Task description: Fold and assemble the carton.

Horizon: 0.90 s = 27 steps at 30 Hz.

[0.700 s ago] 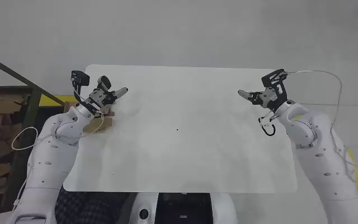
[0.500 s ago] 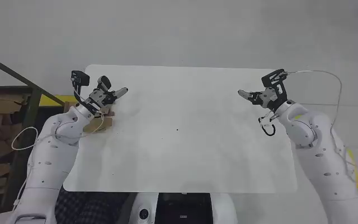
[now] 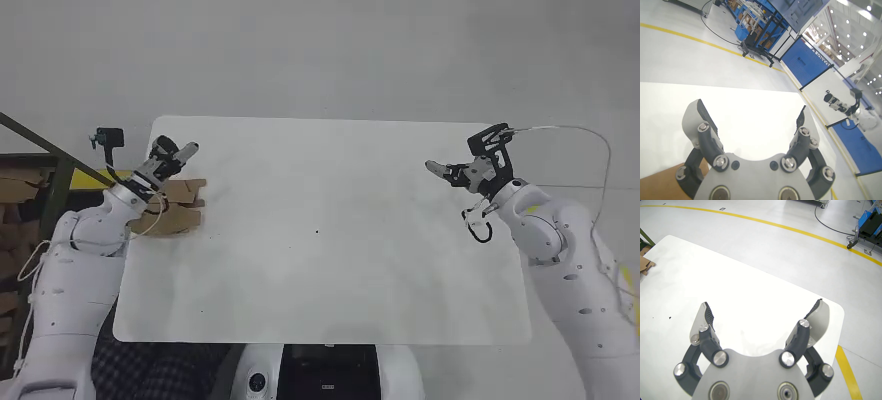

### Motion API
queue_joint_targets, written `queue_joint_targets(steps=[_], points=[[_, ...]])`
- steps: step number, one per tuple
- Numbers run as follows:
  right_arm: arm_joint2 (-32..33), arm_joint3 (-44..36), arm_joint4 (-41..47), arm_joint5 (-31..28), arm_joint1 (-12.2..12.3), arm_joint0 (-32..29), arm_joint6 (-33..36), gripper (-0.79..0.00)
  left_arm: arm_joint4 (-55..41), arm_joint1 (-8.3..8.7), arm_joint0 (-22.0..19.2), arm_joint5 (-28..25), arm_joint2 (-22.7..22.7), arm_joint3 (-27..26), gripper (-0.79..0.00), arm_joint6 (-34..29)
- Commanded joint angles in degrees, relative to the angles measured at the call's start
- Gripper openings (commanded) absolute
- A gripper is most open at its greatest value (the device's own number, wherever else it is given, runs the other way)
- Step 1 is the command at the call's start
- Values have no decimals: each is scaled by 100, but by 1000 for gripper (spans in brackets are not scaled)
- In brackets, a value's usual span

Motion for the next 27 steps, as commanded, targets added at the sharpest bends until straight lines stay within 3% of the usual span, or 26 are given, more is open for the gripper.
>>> queue_joint_targets(steps=[1, 7, 17, 27], points=[[0, 0, 0, 0, 0, 0, 0, 0, -318, 39, -4, -30, -169, 127, 0, -311], [0, 0, 0, 0, 0, 0, 0, 0, -1047, 150, -216, -29, -598, 874, 0, -1051], [0, 0, 0, 0, 0, 0, 0, 0, -1922, 369, -621, -542, -1150, 1999, 0, -2266], [0, 0, 0, 0, 0, 0, 0, 0, -1978, 414, -700, -643, -1201, 2189, 0, -2448]])
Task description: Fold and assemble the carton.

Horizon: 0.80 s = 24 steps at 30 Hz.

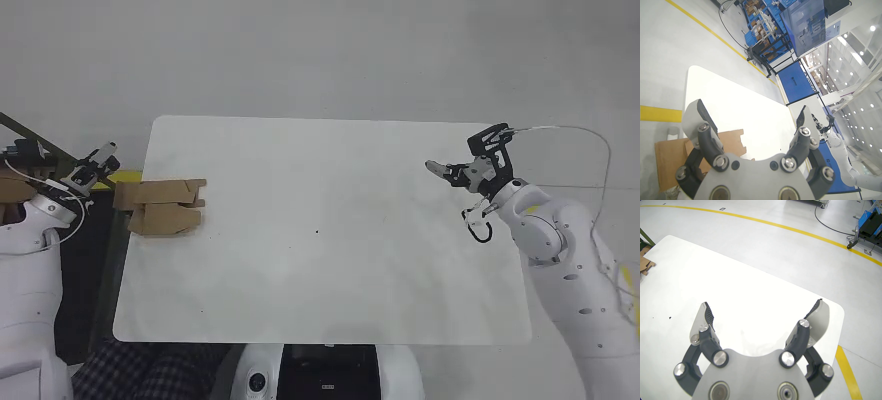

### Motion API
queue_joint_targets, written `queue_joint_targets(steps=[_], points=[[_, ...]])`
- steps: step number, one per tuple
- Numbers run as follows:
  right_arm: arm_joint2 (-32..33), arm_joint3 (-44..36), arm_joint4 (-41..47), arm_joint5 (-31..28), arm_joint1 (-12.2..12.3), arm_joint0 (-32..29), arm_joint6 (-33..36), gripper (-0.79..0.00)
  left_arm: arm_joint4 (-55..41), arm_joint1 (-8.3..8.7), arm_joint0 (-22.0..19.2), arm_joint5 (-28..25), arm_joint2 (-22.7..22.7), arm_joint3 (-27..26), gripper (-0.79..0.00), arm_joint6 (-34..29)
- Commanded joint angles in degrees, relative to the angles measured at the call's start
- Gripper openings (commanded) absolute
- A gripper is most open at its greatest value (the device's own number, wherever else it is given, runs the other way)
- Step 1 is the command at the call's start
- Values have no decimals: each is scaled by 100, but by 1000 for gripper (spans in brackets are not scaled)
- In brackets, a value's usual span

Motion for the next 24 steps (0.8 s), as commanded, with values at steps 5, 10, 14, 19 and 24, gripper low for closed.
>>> queue_joint_targets(steps=[5, 10, 14, 19, 24], points=[[0, 0, 0, 0, 0, 0, 0, 0, 0, 0, 0, 0, 0, 0, 0, 0], [0, 0, 0, 0, 0, 0, 0, 0, 53, 0, 34, 116, -5, -9, 0, 112], [0, 0, 0, 0, 0, 0, 0, 0, 435, 72, 230, 247, -231, -116, 0, 484], [0, 0, 0, 0, 0, 0, 0, 0, 1288, 228, 481, 311, -584, -173, 0, 667], [0, 0, 0, 0, 0, 0, 0, 0, 1659, 345, 390, 597, -666, 163, 0, 362]])
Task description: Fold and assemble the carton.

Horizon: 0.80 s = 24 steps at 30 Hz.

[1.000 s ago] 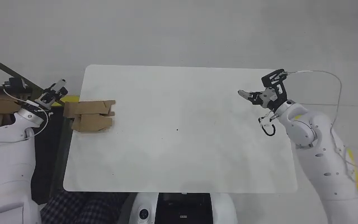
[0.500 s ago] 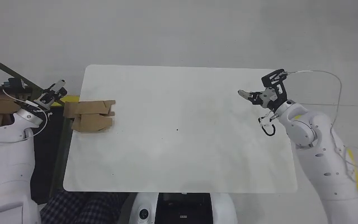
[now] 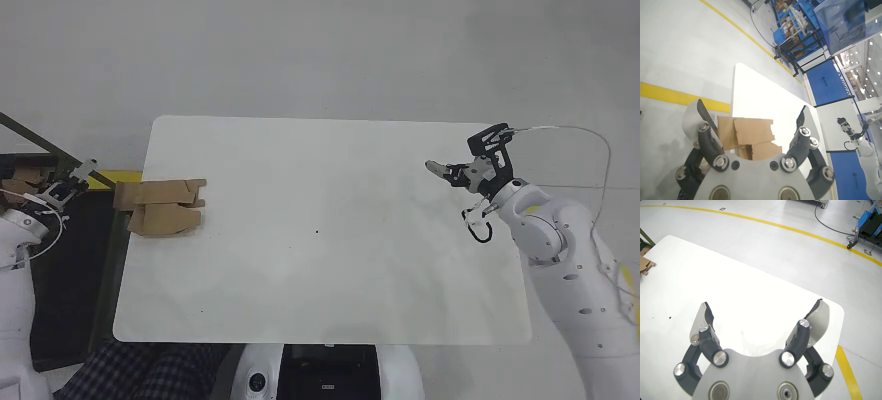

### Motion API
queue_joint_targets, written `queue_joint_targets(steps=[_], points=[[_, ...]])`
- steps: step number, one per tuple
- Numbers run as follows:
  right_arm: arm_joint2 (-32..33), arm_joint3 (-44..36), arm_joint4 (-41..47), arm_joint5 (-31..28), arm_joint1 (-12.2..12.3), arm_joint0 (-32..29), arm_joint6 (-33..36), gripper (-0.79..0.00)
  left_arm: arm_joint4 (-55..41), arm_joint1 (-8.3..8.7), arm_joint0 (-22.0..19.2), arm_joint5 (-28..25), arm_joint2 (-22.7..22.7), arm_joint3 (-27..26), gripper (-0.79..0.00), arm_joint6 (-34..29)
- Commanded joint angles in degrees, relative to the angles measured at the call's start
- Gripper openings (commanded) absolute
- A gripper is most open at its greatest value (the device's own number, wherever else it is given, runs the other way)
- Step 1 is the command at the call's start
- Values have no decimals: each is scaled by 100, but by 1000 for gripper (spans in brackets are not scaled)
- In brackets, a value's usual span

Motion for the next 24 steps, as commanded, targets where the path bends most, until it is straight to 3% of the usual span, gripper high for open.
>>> queue_joint_targets(steps=[1, 9, 21, 23, 24], points=[[0, 0, 0, 0, 0, 0, 0, 0, 199, 36, -60, 49, 25, 149, 0, -90], [0, 0, 0, 0, 0, 0, 0, 0, 698, 69, -430, -15, 484, 860, 0, -413], [0, 0, 0, 0, 0, 0, 0, 0, 1255, -9, -1076, 29, 1171, 1689, 0, -93], [0, 0, 0, 0, 0, 0, 0, 0, 1335, -25, -1167, 0, 1278, 1772, -154, -58], [0, 0, 0, 0, 0, 0, 0, 0, 1351, -32, -1208, -13, 1317, 1820, -274, -25]])
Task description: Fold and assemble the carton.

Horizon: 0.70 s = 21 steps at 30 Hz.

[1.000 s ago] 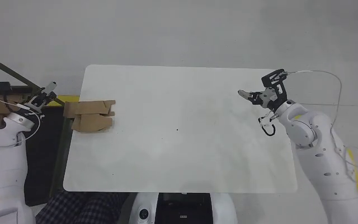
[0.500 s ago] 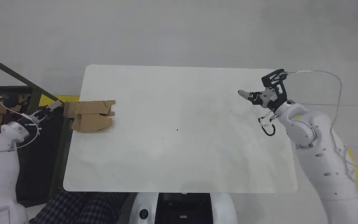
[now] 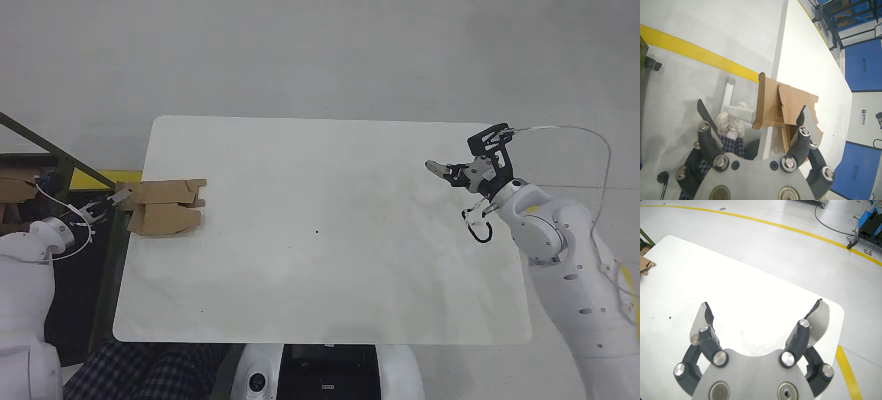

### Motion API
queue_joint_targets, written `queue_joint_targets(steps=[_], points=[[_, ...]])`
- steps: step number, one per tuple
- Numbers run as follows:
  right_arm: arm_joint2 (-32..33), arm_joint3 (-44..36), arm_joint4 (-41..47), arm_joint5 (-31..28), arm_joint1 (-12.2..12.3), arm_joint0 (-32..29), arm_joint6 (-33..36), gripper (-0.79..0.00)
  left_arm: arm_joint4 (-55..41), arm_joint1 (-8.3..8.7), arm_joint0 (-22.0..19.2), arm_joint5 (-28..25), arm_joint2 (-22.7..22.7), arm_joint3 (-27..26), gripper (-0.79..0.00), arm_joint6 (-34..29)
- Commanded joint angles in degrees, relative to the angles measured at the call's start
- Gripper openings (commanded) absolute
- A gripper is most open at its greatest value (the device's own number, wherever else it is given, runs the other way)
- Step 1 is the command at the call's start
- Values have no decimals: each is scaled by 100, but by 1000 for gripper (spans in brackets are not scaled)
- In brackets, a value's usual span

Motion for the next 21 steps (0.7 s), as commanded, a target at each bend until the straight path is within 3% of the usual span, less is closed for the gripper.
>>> queue_joint_targets(steps=[1, 2, 5, 7, 13, 21], points=[[0, 0, 0, 0, 0, 0, 0, 0, 35, -14, -83, -27, 82, 95, -413, 56], [0, 0, 0, 0, 0, 0, 0, 0, 43, -18, -121, -37, 111, 140, -462, 75], [0, 0, 0, 0, 0, 0, 0, 0, 12, -27, -229, -58, 172, 271, -705, 104], [0, 0, 0, 0, 0, 0, 0, 0, -14, -25, -291, -75, 196, 342, -785, 106], [0, 0, 0, 0, 0, 0, 0, 0, -286, -11, -470, -119, 191, 592, -785, -37], [0, 0, 0, 0, 0, 0, 0, 0, -1188, 11, -718, -259, 61, 878, -785, -902]])
